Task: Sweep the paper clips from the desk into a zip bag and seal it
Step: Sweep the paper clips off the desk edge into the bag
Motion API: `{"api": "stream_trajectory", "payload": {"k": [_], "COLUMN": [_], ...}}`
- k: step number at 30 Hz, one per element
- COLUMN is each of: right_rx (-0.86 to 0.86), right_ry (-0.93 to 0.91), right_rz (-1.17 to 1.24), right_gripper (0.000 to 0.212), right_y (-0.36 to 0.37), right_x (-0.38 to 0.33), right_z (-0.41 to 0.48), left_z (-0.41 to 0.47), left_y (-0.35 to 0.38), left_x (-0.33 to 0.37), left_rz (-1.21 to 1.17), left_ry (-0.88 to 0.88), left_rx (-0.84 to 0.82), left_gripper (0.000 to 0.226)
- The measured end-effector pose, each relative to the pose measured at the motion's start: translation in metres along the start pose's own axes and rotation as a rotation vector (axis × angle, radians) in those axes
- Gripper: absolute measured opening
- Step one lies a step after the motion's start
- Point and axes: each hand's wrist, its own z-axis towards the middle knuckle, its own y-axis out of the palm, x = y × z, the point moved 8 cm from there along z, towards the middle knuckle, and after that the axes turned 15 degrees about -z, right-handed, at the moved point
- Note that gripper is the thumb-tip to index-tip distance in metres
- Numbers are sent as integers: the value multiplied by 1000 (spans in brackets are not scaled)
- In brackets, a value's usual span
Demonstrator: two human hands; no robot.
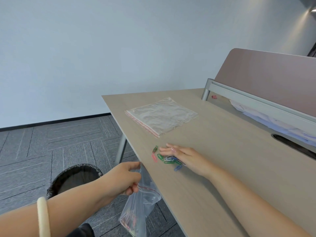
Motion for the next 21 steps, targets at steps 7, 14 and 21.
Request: {"api": "stream_trajectory", "payload": {"k": [7, 14, 21], "right_rx": [97, 37, 75], "right_ry": [47, -56, -9], "right_rz": [130, -55, 135], "right_gripper": [34, 37, 29], "right_y": [-9, 10, -11], "right_x": [-23, -44, -35], "right_z": [2, 5, -15], "left_z": [2, 3, -7], "left_y": [-8, -10, -5], "left_x": [-5, -3, 2], "left_rz": [-12, 16, 50], "left_ry": [-19, -9, 2], "left_rx": [40, 47, -31], "left_gripper": [63, 65, 69]}}
